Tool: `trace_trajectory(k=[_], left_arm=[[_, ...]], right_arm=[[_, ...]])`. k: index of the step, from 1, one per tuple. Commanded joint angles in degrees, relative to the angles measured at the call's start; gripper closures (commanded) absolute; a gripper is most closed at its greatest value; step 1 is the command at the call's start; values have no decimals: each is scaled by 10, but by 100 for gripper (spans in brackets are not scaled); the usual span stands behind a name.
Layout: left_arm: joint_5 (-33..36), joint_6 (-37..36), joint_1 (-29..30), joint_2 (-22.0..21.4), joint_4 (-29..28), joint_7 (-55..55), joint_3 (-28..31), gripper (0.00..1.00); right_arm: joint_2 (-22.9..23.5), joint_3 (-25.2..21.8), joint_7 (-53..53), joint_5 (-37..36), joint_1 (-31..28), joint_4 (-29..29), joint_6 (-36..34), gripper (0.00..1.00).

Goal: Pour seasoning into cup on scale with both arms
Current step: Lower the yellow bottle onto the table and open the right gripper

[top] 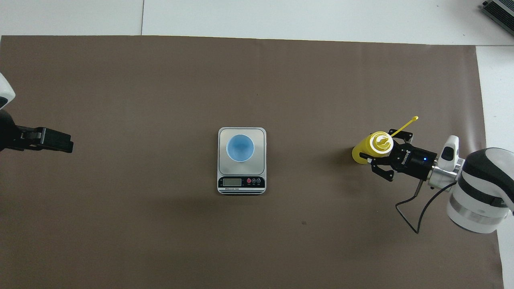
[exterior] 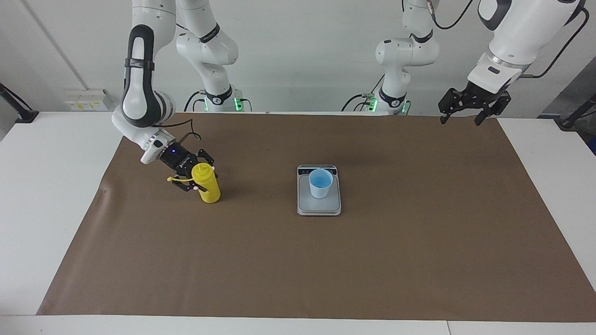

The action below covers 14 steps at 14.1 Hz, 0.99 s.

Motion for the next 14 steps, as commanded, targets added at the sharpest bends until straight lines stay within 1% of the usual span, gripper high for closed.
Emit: trace_trajectory(k=[1,4,5,12,14], left_arm=[[8,-4,0,-15,-14,0,2,0],[8,-4,0,-15,-14,0,1,0],[8,-4,0,-15,-14,0,1,0],[8,-4,0,-15,-14,0,2,0],[8,-4,0,-15,-14,0,2,0]], right_arm=[[-6,5,-19,22,-10,-5,-10,0],[-9,4,-20,10,-19,-11,-11,0],[-9,4,-21,-5,-24,-12,-11,0],[-12,1,-15,-215,-76,-5,-11,0],[-15,-2,-8,-252,-89,8,-11,0]])
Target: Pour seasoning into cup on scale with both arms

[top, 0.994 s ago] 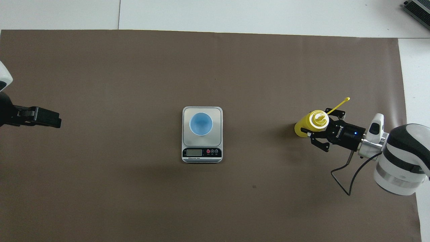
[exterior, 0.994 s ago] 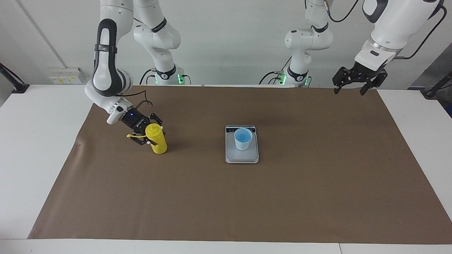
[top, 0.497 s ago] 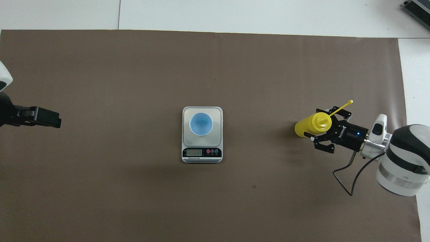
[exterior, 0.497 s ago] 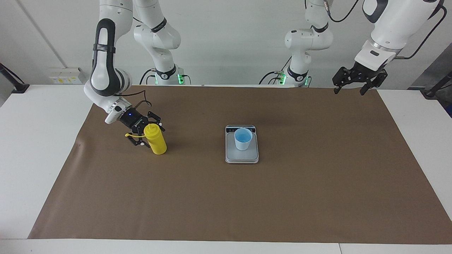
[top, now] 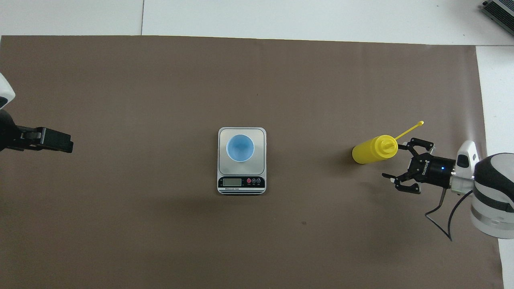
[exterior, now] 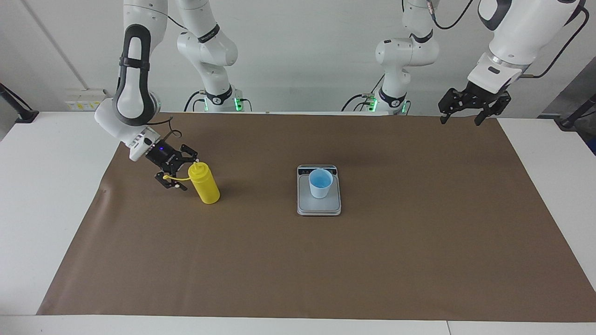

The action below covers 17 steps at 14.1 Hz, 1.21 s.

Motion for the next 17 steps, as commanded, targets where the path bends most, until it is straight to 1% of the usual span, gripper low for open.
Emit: trace_trajectory(k=[1,4,6,8,10,14,16,17], left_arm=[[8,-4,0,-15,-14,0,1,0],[8,-4,0,-15,-14,0,1,0],[8,-4,0,-15,-14,0,1,0],[8,-4,0,-15,-14,0,2,0],[8,-4,0,-15,-14,0,2,0],[8,-4,0,-15,-14,0,1,0],[8,-4,0,-15,-14,0,1,0],[8,-3,0,-15,-14,0,2,0]], right_arm=[[-12,-1,10,-60,-24,15,-11,0],[-30,-1,91,-150,-27,45,-12,0],[-46,0,165,-188,-26,60,-33,0],[-81,2,257,-224,-19,61,-50,0],[-112,6,361,-287,-7,62,-52,0],[-146,9,512,-337,24,63,-54,0],[-153,10,613,-363,44,73,-65,0],[-155,11,678,-392,55,89,-76,0]])
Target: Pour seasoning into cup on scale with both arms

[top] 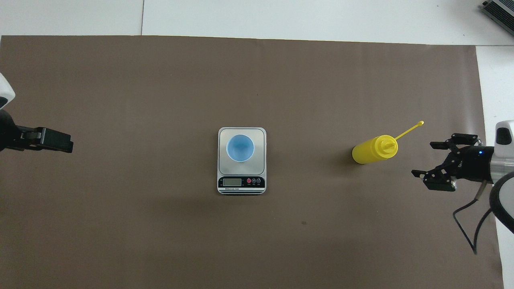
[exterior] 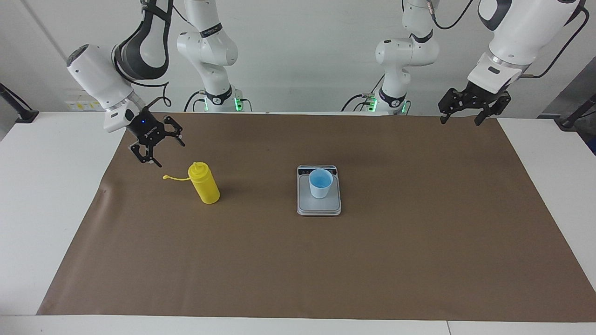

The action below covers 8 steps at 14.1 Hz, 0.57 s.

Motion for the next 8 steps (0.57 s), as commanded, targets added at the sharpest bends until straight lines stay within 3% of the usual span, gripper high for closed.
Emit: trace_trajectory(k=[1,5,8], left_arm=[[8,-4,0,-15,-14,0,1,0],[8,-4,0,-15,-14,0,1,0],[8,-4,0,-15,-14,0,2,0]], right_arm=[[-10,4,175,-79,34,36,-37,0],[-5,6,429,-177,111,92,-66,0],[21,6,523,-191,127,155,-99,0]])
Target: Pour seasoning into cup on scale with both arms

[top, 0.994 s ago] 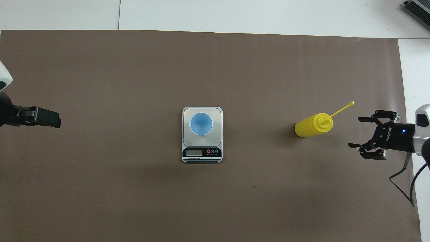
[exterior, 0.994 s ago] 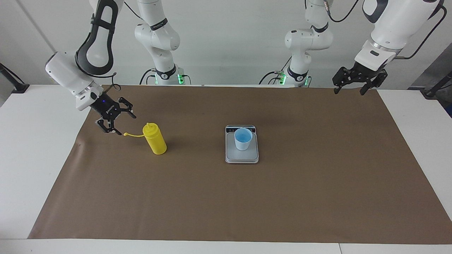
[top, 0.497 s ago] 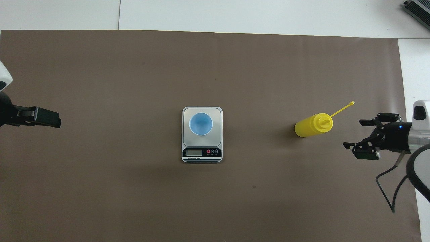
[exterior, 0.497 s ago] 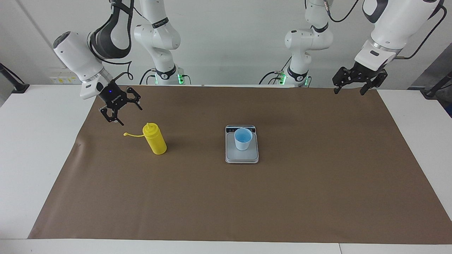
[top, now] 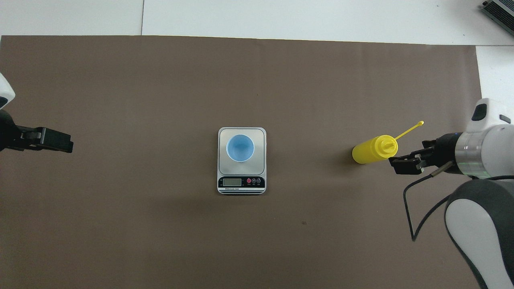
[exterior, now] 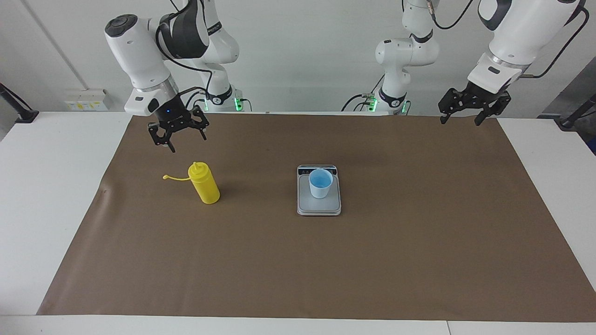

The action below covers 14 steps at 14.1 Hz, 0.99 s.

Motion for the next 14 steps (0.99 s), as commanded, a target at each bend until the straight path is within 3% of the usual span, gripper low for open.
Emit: trace_trajectory(k=[1,6,10,14], left_arm=[[8,-4,0,-15,-14,0,1,0],[8,-3,0,-15,-14,0,2,0],[8,-4,0,-15,-14,0,1,0],[8,-4,0,-15,-14,0,1,0]], right_arm=[[39,0,86,-34,6,81,-53,0],[83,0,222,-88,20,183,-111,0],[91,0,224,-111,21,212,-155,0],[87,2,226,-110,19,202,-183,0]])
